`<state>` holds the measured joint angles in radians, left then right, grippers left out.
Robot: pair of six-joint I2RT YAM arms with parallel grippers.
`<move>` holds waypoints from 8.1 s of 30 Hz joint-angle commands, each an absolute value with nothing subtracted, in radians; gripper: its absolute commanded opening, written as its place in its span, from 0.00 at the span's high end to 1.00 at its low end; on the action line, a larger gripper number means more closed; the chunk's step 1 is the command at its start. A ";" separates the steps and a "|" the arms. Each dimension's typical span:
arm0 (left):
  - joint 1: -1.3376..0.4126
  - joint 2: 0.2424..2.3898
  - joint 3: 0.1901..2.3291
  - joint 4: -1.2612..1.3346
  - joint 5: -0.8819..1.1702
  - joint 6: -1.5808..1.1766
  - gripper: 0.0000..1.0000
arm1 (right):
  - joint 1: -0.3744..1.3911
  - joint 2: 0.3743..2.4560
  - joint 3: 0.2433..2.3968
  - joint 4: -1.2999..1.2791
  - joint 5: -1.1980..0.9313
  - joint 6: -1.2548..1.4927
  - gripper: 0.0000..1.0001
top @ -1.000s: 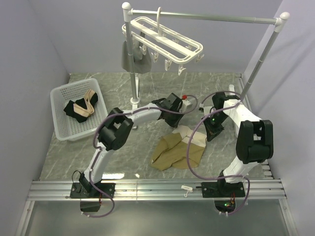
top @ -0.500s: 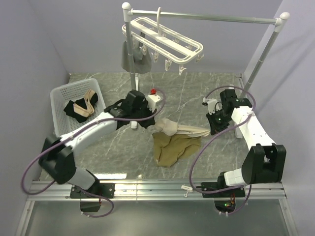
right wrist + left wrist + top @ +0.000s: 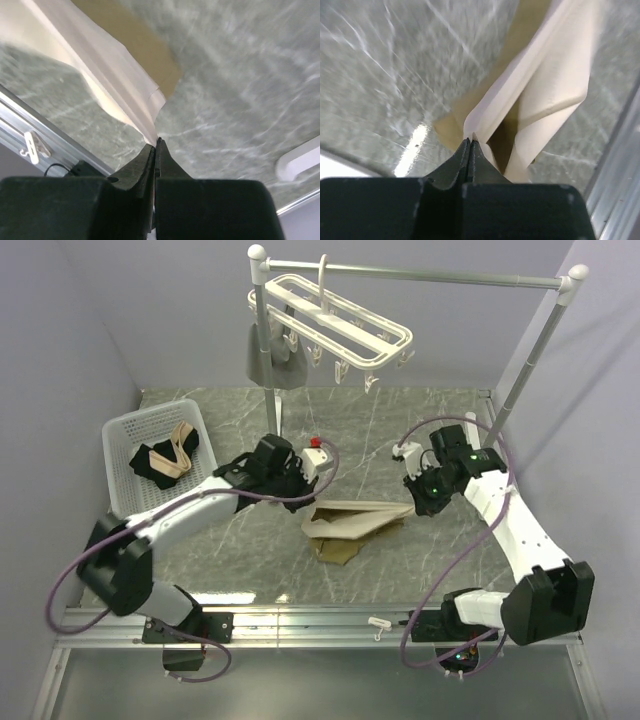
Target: Clip the underwear to the hanger
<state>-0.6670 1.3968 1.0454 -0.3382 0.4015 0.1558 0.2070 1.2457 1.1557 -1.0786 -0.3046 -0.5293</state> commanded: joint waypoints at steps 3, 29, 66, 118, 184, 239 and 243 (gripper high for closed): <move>-0.666 1.581 1.086 -0.256 0.385 0.198 1.00 | 0.209 1.319 1.068 -0.996 -0.206 -0.477 1.00; -0.666 1.568 1.075 -0.365 0.511 0.225 0.25 | 0.179 1.482 1.083 -0.934 -0.221 -0.449 1.00; -0.575 1.062 1.166 -0.655 0.554 0.146 1.00 | 0.207 1.085 1.305 -1.275 -0.345 -0.612 1.00; -0.592 1.854 1.314 -0.400 0.410 0.008 0.62 | 0.301 1.815 1.212 -0.896 -0.422 -0.241 0.71; -0.491 1.996 1.491 -0.325 0.351 0.292 1.00 | 0.278 1.845 1.243 -0.772 -0.003 -0.247 0.56; -0.768 1.531 0.773 -0.537 0.448 0.779 0.63 | 0.238 1.832 1.117 -0.899 -0.161 -0.227 0.92; -0.778 1.465 0.756 -0.610 0.479 0.814 0.67 | 0.252 1.777 1.066 -0.937 -0.181 -0.276 0.99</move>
